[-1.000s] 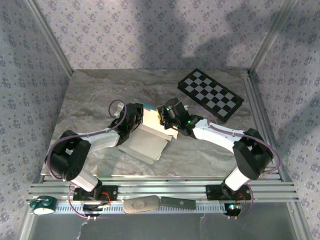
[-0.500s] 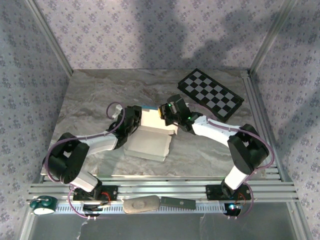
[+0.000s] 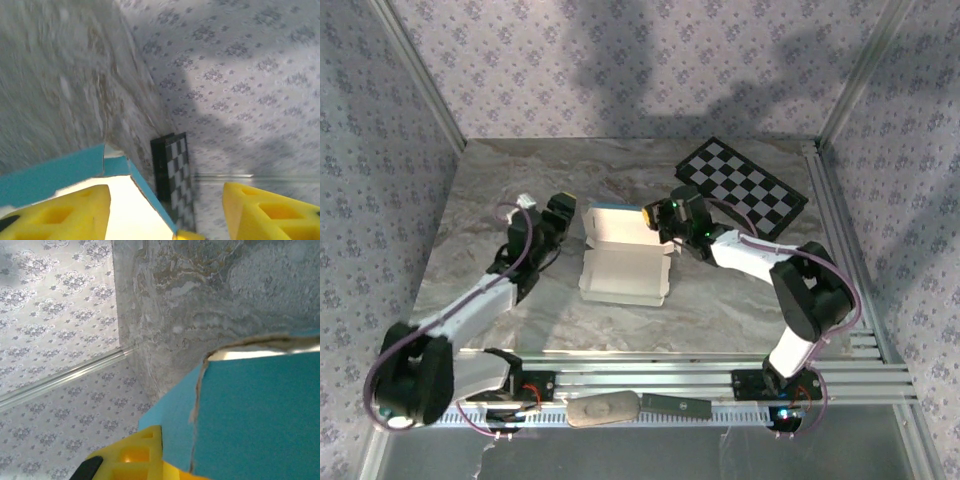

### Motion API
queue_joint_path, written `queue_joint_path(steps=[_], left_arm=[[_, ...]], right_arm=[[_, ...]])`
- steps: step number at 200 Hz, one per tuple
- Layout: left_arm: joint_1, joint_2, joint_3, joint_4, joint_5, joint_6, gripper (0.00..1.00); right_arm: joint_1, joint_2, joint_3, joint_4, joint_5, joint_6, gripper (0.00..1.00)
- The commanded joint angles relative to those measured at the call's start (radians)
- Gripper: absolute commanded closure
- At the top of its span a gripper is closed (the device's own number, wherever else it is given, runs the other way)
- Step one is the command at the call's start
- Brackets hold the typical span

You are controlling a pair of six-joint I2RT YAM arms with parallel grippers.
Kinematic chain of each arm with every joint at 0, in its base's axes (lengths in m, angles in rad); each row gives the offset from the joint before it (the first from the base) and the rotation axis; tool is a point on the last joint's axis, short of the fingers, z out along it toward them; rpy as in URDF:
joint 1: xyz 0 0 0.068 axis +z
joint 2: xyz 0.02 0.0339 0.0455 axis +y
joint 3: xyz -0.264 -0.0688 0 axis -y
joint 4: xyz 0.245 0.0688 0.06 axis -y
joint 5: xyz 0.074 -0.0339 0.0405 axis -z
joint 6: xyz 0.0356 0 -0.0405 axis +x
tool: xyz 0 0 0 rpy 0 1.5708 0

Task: Fold the paper box

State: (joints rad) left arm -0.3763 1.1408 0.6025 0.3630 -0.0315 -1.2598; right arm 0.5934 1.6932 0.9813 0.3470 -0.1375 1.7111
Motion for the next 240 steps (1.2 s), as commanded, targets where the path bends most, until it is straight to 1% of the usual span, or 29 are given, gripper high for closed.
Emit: queue_joint_path(steps=[1,7,11,20,26,32,50,61,76,87,112,130,158,172,181,197,219,240], left_arm=[[0.029,-0.069,0.096,-0.353,0.068,0.434,0.55],[0.052,-0.064,0.099,-0.365,0.101,0.492,0.61],[0.067,-0.057,0.097,-0.367,0.122,0.527,0.67],[0.103,-0.034,0.095,-0.374,0.169,0.585,0.73],[0.126,-0.011,0.088,-0.358,0.21,0.626,0.79],[0.146,0.017,0.087,-0.345,0.25,0.656,0.83],[0.185,0.126,0.125,-0.361,0.328,0.735,0.83],[0.188,0.187,0.147,-0.373,0.338,0.767,0.83],[0.188,0.241,0.145,-0.332,0.357,0.793,0.84],[0.188,0.253,0.12,-0.261,0.39,0.808,0.85],[0.178,0.235,0.021,-0.093,0.429,0.841,0.86],[0.165,0.237,-0.011,-0.051,0.431,0.881,0.87],[0.141,0.293,0.01,-0.032,0.456,0.917,0.88],[0.129,0.319,0.018,0.001,0.479,0.926,0.84],[0.12,0.333,0.023,0.029,0.494,0.939,0.8],[0.105,0.361,0.047,0.033,0.518,0.975,0.76],[0.1,0.396,0.08,0.021,0.52,1.009,0.74],[0.098,0.42,0.091,0.058,0.562,1.025,0.72]], right_arm=[[-0.024,0.037,-0.008,0.108,-0.097,-0.087,1.0],[-0.03,0.043,-0.001,0.105,-0.115,-0.106,1.0],[-0.034,0.046,0.002,0.099,-0.127,-0.117,1.0],[-0.038,0.047,0.0,0.102,-0.135,-0.141,1.0],[-0.04,0.044,0.004,0.096,-0.141,-0.165,1.0],[-0.044,0.043,0.013,0.074,-0.151,-0.189,1.0],[-0.056,0.044,0.027,0.045,-0.178,-0.258,1.0],[-0.067,0.038,0.028,0.029,-0.192,-0.298,1.0],[-0.081,0.028,0.028,0.007,-0.206,-0.371,1.0],[-0.095,0.025,0.022,-0.025,-0.212,-0.408,1.0],[-0.134,0.038,-0.018,0.06,-0.262,-0.425,1.0],[-0.156,0.056,-0.014,0.093,-0.314,-0.447,1.0],[-0.18,0.065,-0.012,0.117,-0.384,-0.488,1.0],[-0.191,0.064,-0.014,0.114,-0.411,-0.508,1.0],[-0.199,0.061,-0.019,0.113,-0.419,-0.513,1.0],[-0.212,0.064,-0.023,0.122,-0.437,-0.516,1.0],[-0.226,0.067,-0.023,0.134,-0.46,-0.509,1.0],[-0.233,0.071,-0.011,0.126,-0.476,-0.516,1.0]])
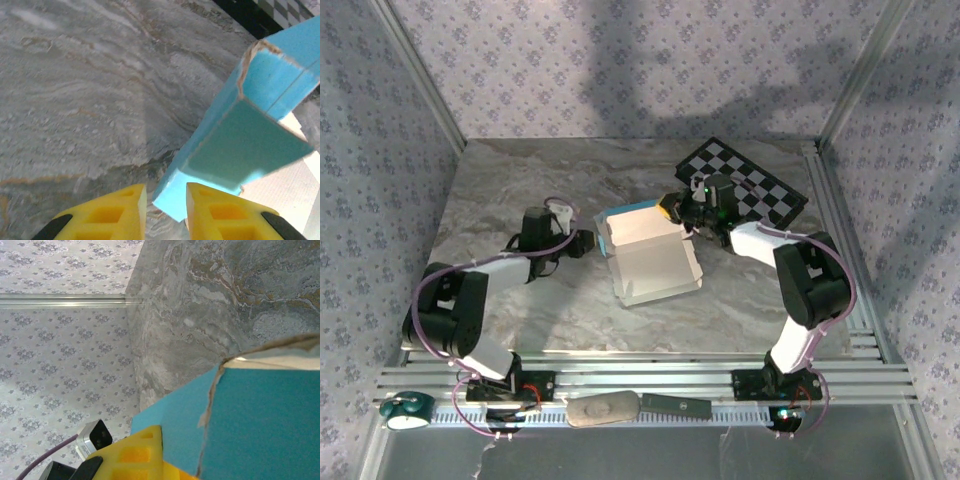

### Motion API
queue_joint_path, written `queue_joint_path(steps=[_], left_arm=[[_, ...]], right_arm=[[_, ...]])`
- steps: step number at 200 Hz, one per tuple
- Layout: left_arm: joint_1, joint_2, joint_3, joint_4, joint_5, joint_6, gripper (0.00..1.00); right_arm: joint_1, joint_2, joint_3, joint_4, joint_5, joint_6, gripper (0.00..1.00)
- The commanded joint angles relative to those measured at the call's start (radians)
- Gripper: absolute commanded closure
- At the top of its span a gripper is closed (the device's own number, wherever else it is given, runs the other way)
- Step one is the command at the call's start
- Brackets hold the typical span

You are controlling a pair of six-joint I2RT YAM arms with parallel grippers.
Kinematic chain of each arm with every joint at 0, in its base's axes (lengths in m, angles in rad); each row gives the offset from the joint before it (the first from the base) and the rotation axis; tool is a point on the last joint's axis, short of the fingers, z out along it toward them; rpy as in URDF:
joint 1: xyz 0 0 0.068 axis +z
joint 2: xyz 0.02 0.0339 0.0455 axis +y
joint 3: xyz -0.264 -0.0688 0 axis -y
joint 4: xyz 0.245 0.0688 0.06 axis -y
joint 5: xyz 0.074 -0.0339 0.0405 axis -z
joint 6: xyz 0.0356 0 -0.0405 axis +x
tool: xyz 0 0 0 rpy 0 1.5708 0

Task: Fold the paper box

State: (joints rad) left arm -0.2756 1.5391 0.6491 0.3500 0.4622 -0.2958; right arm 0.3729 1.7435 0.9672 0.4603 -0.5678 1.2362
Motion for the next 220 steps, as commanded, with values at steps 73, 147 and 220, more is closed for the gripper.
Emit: queue_joint_path(steps=[73,147,220], left_arm=[[-0.022,0.074,0.112,0.066,0.13,0.104,0.69],[-0.069,0.069,0.108,0.058,0.077,0.136,0.68],[-0.125,0.108,0.154,0.011,0.001,0.158,0.71]], right_arm=[[-0.025,0.043,0.018,0.02,-0.079,-0.053,1.0],[-0.037,0.048,0.013,0.038,-0.099,-0.063,1.0],[-0.037,0.039,0.013,0.034,-0.099,-0.061,1.0]])
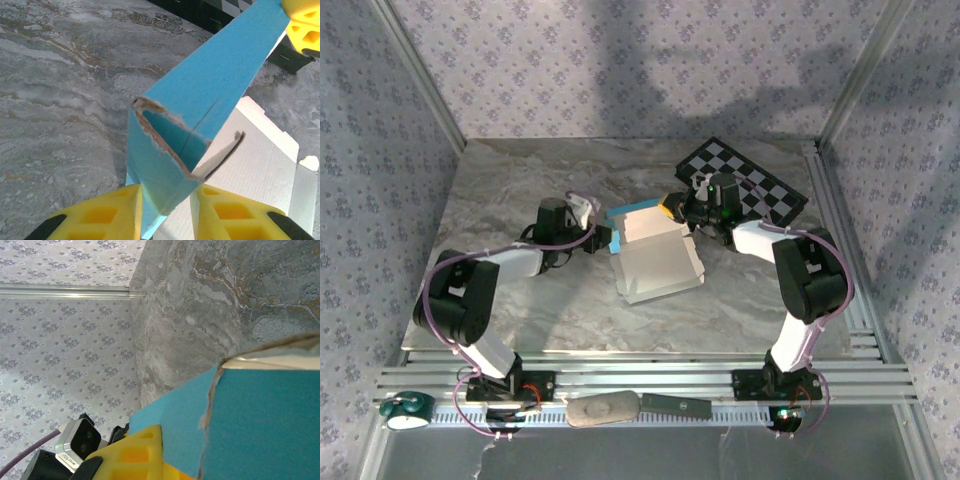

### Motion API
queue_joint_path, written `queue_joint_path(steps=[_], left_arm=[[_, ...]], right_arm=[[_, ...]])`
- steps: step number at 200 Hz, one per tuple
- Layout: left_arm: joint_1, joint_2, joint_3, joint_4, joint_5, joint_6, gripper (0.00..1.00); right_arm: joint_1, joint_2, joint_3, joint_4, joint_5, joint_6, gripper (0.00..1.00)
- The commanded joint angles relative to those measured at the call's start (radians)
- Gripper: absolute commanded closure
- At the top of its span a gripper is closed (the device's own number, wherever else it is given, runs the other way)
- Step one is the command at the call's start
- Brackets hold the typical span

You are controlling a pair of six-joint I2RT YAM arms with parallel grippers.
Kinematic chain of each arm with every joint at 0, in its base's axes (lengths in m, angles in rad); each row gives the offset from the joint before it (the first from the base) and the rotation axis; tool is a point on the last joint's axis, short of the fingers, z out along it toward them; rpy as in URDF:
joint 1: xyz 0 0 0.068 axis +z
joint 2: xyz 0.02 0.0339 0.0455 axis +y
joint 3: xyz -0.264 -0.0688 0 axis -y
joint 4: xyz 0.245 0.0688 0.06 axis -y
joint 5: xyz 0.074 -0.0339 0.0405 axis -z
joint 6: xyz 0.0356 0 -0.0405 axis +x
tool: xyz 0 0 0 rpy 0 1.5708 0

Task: Fold the paper box

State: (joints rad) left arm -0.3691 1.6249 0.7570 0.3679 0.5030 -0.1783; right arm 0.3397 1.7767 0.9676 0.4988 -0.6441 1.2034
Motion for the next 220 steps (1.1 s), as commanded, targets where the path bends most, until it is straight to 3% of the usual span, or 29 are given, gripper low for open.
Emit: queue_joint_path(steps=[1,53,117,175,207,220], left_arm=[[-0.034,0.023,0.046,-0.007,-0.043,0.042,0.71],[-0.102,0.021,0.05,-0.044,-0.312,0.033,0.73],[-0.12,0.031,0.043,-0.019,-0.386,-0.003,0.69],[-0.128,0.085,0.085,-0.043,-0.46,-0.062,0.81],[-0.142,0.095,0.087,-0.052,-0.549,-0.093,1.0],[-0.148,0.103,0.086,-0.057,-0.589,-0.109,1.0]], right_arm=[[-0.003,0.006,0.013,-0.004,-0.022,-0.028,1.0],[0.0,0.011,0.011,0.003,-0.018,-0.025,1.0],[0.008,0.006,0.011,0.004,-0.016,-0.024,1.0],[0.017,-0.01,-0.002,0.005,0.007,-0.013,1.0],[0.025,-0.028,-0.013,0.001,0.029,-0.016,1.0],[0.025,-0.033,-0.016,-0.005,0.036,-0.018,1.0]])
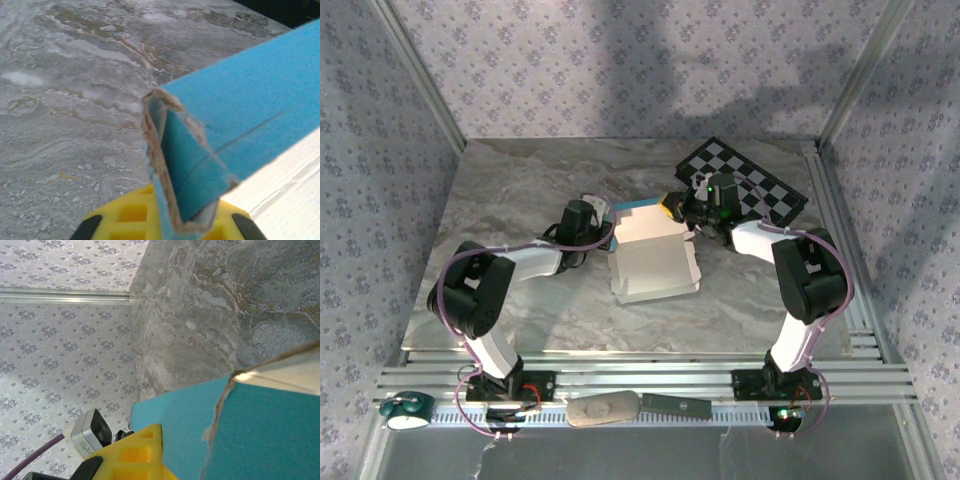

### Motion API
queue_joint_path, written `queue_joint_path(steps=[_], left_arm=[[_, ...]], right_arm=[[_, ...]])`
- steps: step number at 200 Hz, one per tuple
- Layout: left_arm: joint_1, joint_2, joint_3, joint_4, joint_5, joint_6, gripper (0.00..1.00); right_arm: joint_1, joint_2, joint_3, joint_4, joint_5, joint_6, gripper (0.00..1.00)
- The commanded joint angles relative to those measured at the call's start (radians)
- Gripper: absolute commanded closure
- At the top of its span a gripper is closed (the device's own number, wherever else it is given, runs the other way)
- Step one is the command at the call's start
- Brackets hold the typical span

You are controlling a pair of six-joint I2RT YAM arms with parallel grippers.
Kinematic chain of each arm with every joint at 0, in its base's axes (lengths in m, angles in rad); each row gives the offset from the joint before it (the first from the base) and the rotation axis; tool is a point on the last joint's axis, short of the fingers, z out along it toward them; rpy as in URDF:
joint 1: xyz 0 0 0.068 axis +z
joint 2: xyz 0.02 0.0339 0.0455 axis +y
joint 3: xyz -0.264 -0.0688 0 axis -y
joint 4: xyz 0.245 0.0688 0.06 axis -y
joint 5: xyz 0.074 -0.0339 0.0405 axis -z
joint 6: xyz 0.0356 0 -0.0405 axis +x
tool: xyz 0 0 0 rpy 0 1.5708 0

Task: Fold the paper box

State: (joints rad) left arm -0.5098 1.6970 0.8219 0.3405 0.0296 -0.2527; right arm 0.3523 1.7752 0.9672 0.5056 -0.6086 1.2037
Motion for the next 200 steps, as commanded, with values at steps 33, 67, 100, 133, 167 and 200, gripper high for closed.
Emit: queue_joint_path(steps=[33,67,100,133,167,200], left_arm=[[-0.016,0.051,0.021,-0.021,-0.125,-0.055,1.0],[-0.016,0.078,0.047,-0.041,-0.106,-0.06,0.84],[-0.016,0.099,0.062,-0.047,-0.107,-0.062,0.84],[-0.017,0.113,0.075,-0.059,-0.134,-0.066,0.99],[-0.023,0.116,0.069,-0.096,-0.253,-0.09,1.0],[-0.04,0.11,0.046,-0.106,-0.369,-0.123,1.0]], right_arm=[[0.015,-0.027,-0.01,-0.011,-0.007,-0.017,1.0],[0.014,-0.026,-0.007,-0.01,-0.008,-0.016,1.0],[0.011,-0.027,-0.001,-0.012,-0.009,-0.013,1.0],[0.012,-0.029,0.001,-0.018,-0.01,-0.012,1.0],[0.017,-0.045,-0.012,-0.016,0.006,-0.016,1.0],[0.032,-0.053,-0.021,-0.032,0.029,-0.042,1.0]])
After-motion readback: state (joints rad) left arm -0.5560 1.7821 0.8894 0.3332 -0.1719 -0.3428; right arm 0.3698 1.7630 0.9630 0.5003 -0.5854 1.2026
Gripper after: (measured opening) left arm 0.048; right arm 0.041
